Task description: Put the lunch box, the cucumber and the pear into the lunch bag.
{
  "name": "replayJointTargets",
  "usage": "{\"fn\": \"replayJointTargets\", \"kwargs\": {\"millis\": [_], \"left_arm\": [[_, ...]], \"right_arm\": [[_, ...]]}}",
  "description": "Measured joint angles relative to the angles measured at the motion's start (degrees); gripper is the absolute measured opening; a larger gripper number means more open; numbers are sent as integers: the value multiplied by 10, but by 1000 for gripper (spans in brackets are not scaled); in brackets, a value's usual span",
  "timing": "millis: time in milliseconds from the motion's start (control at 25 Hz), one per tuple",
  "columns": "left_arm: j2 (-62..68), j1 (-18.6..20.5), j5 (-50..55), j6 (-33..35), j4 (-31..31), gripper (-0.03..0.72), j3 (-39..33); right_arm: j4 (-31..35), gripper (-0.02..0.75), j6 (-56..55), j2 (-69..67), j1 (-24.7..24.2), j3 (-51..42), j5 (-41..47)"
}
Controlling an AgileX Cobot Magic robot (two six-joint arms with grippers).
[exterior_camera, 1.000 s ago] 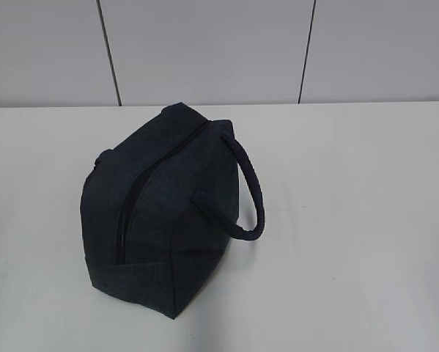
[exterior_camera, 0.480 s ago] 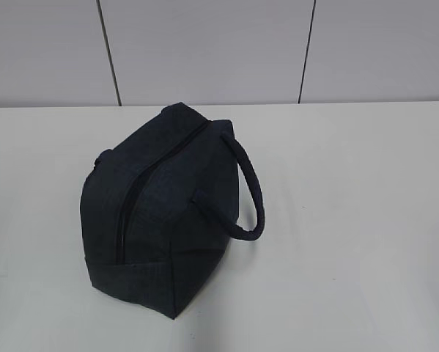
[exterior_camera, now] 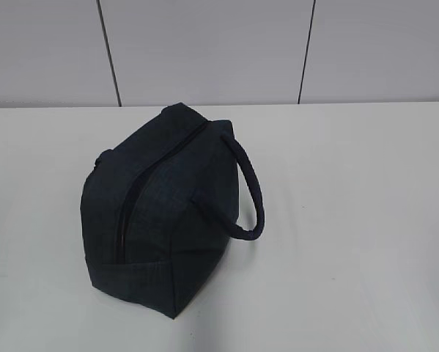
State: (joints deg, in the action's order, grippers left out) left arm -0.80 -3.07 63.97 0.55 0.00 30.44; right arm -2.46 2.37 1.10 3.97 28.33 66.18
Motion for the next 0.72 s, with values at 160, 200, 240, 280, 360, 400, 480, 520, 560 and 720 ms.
{"fn": "replayJointTargets", "kwargs": {"millis": [160, 200, 240, 280, 360, 400, 480, 520, 560, 720], "left_arm": [[0, 23, 0, 0, 0, 342, 0], [0, 23, 0, 0, 0, 342, 0], [0, 22, 0, 0, 0, 342, 0], [0, 20, 0, 0, 0, 342, 0], [0, 16, 0, 0, 0, 342, 0], [0, 16, 0, 0, 0, 342, 0], [0, 16, 0, 0, 0, 342, 0], [0, 16, 0, 0, 0, 342, 0], [0, 16, 0, 0, 0, 342, 0], [0, 16, 0, 0, 0, 342, 0]], "right_arm": [[0, 517, 1, 0, -3, 0, 0], [0, 517, 1, 0, -3, 0, 0], [0, 517, 1, 0, -3, 0, 0], [0, 517, 1, 0, -3, 0, 0], [0, 517, 1, 0, -3, 0, 0], [0, 517, 1, 0, -3, 0, 0], [0, 517, 1, 0, -3, 0, 0], [0, 517, 1, 0, -3, 0, 0], [0, 517, 1, 0, -4, 0, 0], [0, 517, 1, 0, -4, 0, 0]]}}
